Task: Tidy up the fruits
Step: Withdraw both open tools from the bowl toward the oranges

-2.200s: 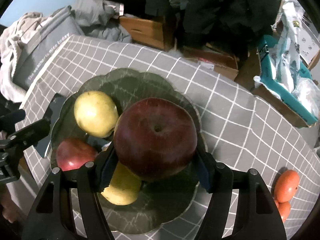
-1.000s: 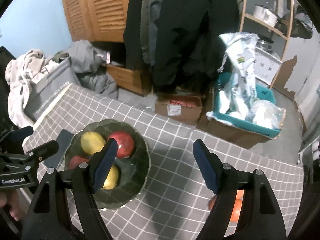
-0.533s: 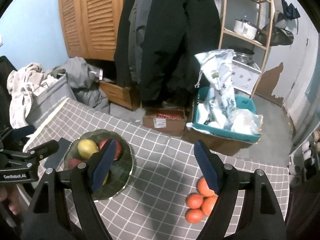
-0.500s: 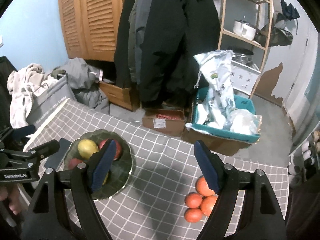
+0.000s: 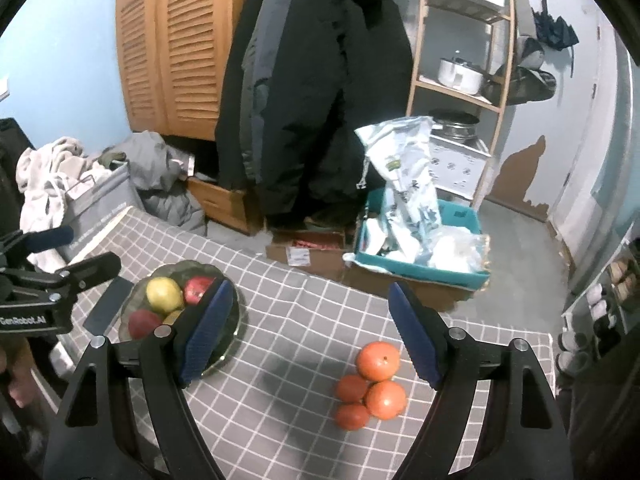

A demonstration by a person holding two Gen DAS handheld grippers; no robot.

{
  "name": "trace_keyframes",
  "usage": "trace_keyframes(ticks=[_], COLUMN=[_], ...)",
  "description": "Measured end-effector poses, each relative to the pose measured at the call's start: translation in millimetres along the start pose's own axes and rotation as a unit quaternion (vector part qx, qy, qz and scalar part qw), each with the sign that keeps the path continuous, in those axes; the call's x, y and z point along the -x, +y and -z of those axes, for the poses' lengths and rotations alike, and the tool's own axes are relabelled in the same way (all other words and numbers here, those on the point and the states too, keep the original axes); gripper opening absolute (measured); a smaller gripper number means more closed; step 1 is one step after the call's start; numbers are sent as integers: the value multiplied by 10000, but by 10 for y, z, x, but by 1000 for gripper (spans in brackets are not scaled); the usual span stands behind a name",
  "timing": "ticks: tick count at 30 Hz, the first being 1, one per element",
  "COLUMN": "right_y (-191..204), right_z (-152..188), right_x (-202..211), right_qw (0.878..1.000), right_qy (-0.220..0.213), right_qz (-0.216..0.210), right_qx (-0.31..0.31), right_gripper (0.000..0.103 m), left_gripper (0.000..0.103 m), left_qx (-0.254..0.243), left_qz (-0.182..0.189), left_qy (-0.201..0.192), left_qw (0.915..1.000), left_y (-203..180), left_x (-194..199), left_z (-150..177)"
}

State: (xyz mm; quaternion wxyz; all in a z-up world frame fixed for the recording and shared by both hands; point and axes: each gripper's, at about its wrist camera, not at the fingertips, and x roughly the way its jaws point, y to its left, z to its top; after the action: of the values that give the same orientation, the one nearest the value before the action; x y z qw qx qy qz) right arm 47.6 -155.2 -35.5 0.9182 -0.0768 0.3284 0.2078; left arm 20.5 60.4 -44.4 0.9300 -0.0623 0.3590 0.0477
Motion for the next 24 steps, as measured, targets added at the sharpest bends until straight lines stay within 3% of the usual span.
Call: trace_keyframes(ticks=[24], right_y=[-848], right_z=[349], right_x=[359], right_qw=[9976], right_qy=[-59], right_qz=[364], right_qx=[-590], right_gripper=[81], left_gripper=[102], left_qx=[-706], left_qz=[459], left_qy=[71], left_qw=[9964], left_y=[-918], left_x=[-79], left_z=[1])
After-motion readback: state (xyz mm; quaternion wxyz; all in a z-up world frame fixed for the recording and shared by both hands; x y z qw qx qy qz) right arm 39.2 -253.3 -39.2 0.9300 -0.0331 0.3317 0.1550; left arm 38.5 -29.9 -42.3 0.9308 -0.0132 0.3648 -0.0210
